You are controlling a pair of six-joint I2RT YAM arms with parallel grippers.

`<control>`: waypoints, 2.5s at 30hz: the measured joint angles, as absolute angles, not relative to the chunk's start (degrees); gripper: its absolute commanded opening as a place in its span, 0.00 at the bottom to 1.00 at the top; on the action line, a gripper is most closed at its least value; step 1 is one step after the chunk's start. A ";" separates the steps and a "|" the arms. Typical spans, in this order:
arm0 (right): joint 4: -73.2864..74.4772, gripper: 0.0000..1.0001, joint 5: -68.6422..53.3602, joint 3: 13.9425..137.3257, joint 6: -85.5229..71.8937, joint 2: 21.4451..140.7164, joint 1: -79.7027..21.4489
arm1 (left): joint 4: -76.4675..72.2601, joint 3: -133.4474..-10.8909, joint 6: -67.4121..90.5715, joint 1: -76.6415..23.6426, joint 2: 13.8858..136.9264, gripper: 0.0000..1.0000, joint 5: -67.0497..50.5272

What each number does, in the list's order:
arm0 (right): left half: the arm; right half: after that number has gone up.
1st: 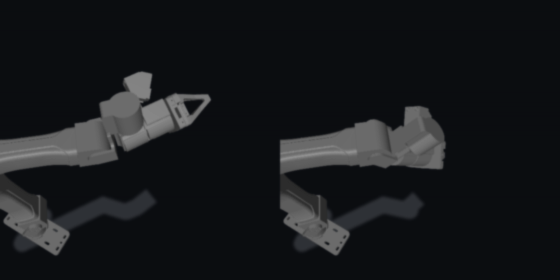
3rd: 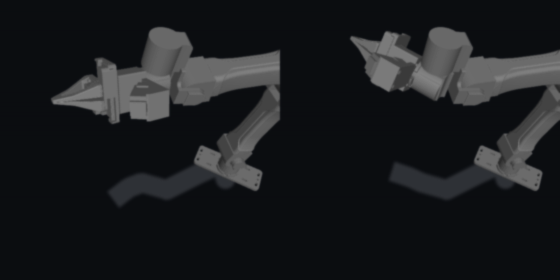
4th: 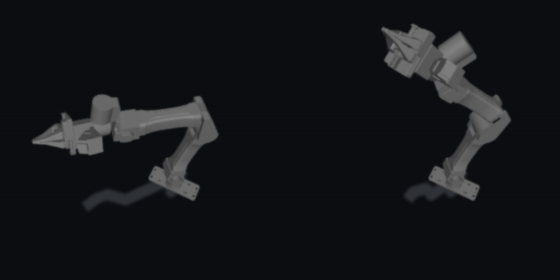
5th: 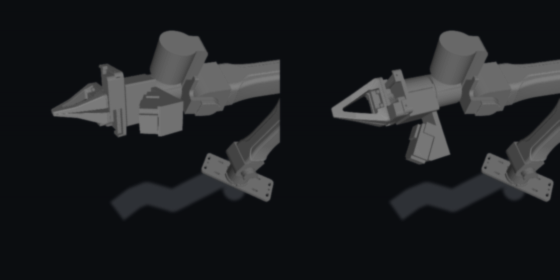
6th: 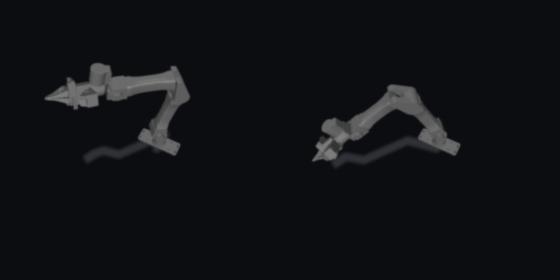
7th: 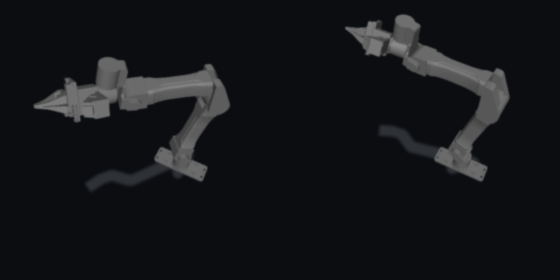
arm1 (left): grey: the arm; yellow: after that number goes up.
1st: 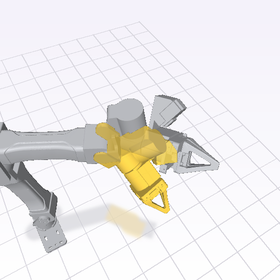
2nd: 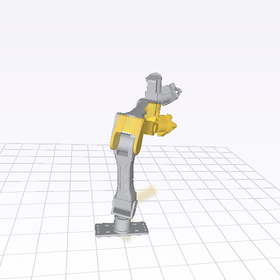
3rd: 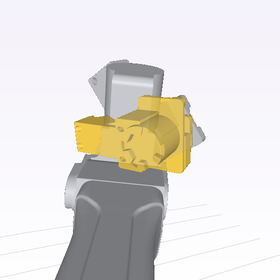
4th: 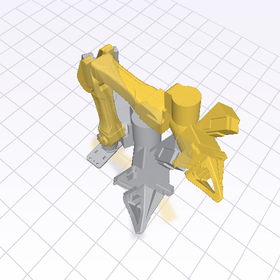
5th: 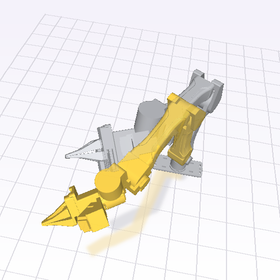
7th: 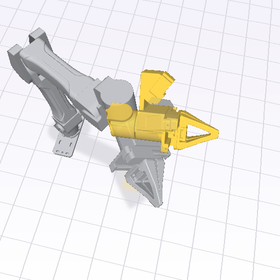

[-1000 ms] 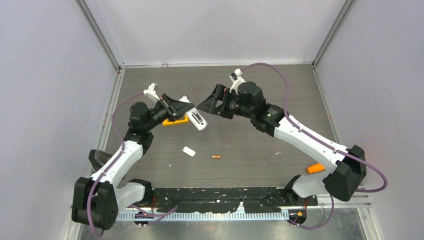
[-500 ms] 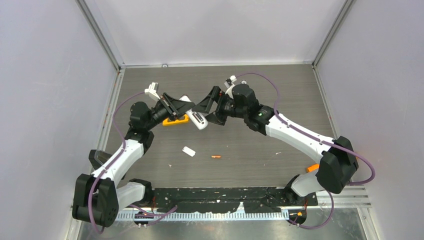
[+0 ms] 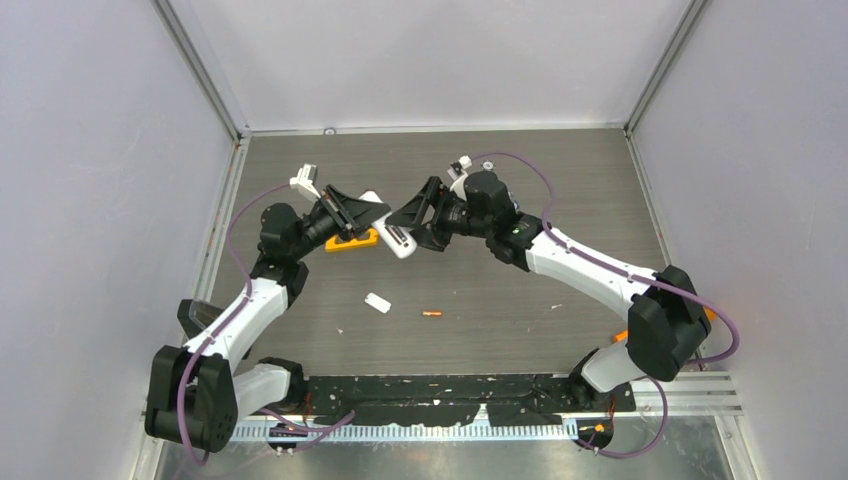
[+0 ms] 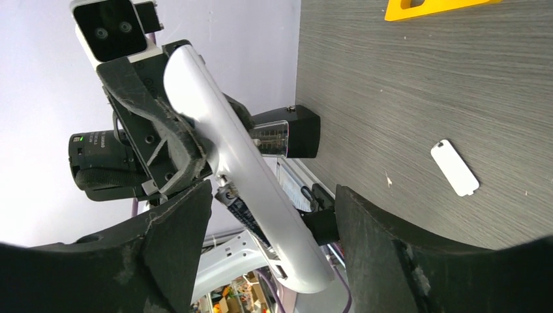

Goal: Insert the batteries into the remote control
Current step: Load the battery into the remote control, then pick up the battery from the center of the board.

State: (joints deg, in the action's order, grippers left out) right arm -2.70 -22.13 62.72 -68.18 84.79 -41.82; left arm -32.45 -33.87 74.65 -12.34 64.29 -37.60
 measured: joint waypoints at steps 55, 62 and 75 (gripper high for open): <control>16.21 0.80 -20.05 55.40 -19.42 77.41 -37.12 | -15.66 -35.90 59.99 -5.89 57.47 0.00 -37.47; 19.86 0.60 -15.86 55.40 -4.47 86.61 -51.05 | -12.21 -35.90 59.55 -5.13 57.47 0.00 -36.86; 19.68 0.46 -10.87 55.51 6.00 94.96 -54.41 | -12.47 -35.88 62.24 -2.11 57.45 0.00 -37.91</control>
